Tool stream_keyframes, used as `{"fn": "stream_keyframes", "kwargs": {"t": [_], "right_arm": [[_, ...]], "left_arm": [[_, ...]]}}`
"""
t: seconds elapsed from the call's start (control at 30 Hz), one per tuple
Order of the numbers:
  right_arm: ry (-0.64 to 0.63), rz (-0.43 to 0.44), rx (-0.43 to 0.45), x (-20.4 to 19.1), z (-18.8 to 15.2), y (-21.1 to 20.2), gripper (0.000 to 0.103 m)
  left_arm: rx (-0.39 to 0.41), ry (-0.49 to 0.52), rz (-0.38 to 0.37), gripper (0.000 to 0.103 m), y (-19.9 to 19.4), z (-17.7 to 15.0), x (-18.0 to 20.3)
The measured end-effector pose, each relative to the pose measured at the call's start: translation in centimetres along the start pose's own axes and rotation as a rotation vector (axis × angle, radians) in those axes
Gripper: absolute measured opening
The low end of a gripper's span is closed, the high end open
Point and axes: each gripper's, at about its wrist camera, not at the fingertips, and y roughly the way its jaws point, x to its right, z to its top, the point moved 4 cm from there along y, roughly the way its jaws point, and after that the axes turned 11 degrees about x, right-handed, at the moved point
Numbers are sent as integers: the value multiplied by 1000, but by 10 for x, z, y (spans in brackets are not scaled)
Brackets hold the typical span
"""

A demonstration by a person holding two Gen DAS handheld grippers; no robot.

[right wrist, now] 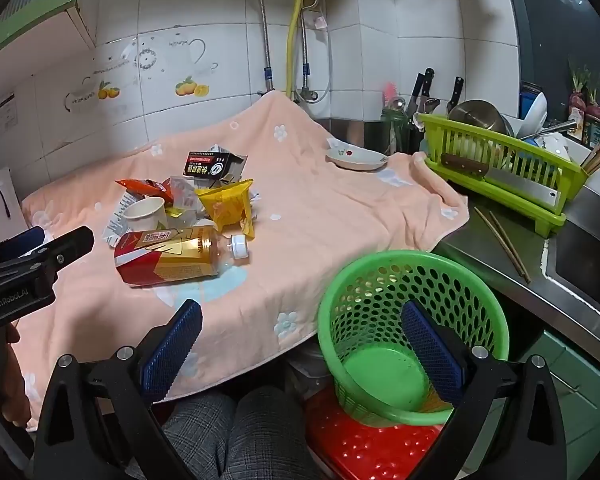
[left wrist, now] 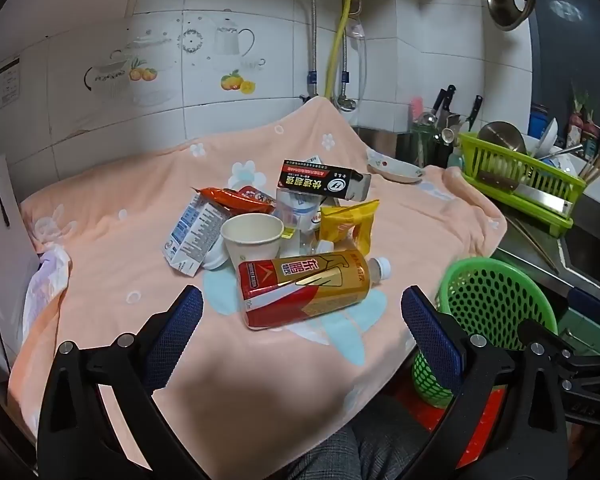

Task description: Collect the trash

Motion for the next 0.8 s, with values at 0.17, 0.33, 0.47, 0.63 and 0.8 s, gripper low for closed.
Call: {"fn": "stream_keyframes", "kwargs": {"t": [0.17,0.33,0.47,0.63,0.8], "right_arm": [[2,-2,8,1,1,-4,97],[3,-3,8,0,0,-1,97],[7,-3,5,0,2,-4,97],[14,0,8,2,0,-3,97],[16,-1,9,3,1,-4,97]], "left_arm": [[-10,-7,0,98,-2,2,2],[0,3,-3,98,-4,3,5],[4,10,-5,98,-7,5,6],[5,14,-8,98,-9,6,8],[-5,-2,-13,98,-7,5,6]]}}
